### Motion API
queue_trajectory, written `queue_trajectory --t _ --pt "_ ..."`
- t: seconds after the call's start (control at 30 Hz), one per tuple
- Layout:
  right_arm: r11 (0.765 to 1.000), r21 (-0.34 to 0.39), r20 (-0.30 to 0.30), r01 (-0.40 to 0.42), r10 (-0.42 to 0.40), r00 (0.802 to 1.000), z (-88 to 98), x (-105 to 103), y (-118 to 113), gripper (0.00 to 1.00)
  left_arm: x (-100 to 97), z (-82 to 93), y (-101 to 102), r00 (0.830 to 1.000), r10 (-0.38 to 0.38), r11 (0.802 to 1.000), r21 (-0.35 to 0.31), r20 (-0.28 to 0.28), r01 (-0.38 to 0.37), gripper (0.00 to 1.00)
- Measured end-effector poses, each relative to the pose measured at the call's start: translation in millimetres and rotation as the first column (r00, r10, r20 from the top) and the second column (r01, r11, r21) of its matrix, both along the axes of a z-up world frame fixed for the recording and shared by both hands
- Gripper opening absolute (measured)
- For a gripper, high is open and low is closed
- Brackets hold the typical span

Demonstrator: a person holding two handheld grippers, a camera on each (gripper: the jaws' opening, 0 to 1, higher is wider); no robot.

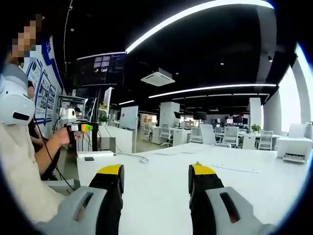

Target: Pick up the power strip scattered on the table, fix it on the side mounting bracket of the table, and press the switch

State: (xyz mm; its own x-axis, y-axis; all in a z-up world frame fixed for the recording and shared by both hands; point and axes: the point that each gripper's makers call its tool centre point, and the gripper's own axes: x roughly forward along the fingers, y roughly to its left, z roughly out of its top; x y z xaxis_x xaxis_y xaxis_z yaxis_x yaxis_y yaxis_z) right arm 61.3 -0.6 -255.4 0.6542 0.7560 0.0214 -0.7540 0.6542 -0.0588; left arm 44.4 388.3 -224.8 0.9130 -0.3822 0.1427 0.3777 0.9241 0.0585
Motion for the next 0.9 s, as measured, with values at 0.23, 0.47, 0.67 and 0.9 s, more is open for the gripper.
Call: queue_trajectory --t 0.23,0.47,0.67,0.9 --pt "1.0 0.007 0.005 -0.006 0.006 1.0 -0.3 -2.3 -0.9 0.49 2.5 -7.0 -7.6 1.0 -0.013 1.0 -0.004 -0.019 0.013 0.68" --pt "1.0 0.021 0.009 -0.004 0.004 1.0 -1.2 -4.6 -8.6 0.49 1.4 -7.2 -12.4 1.0 -0.007 1.0 0.019 -0.023 0.007 0.68" --pt "1.0 0.021 0.008 0.012 -0.012 1.0 0.9 -4.0 -13.4 0.49 3.6 -4.5 -15.5 1.0 -0.018 0.999 0.028 -0.019 0.018 0.68" --pt "0.999 0.02 0.018 0.029 -0.029 0.999 5.6 -2.6 -18.6 0.49 5.8 -8.0 -17.2 1.0 -0.021 0.999 0.028 -0.016 0.022 0.68"
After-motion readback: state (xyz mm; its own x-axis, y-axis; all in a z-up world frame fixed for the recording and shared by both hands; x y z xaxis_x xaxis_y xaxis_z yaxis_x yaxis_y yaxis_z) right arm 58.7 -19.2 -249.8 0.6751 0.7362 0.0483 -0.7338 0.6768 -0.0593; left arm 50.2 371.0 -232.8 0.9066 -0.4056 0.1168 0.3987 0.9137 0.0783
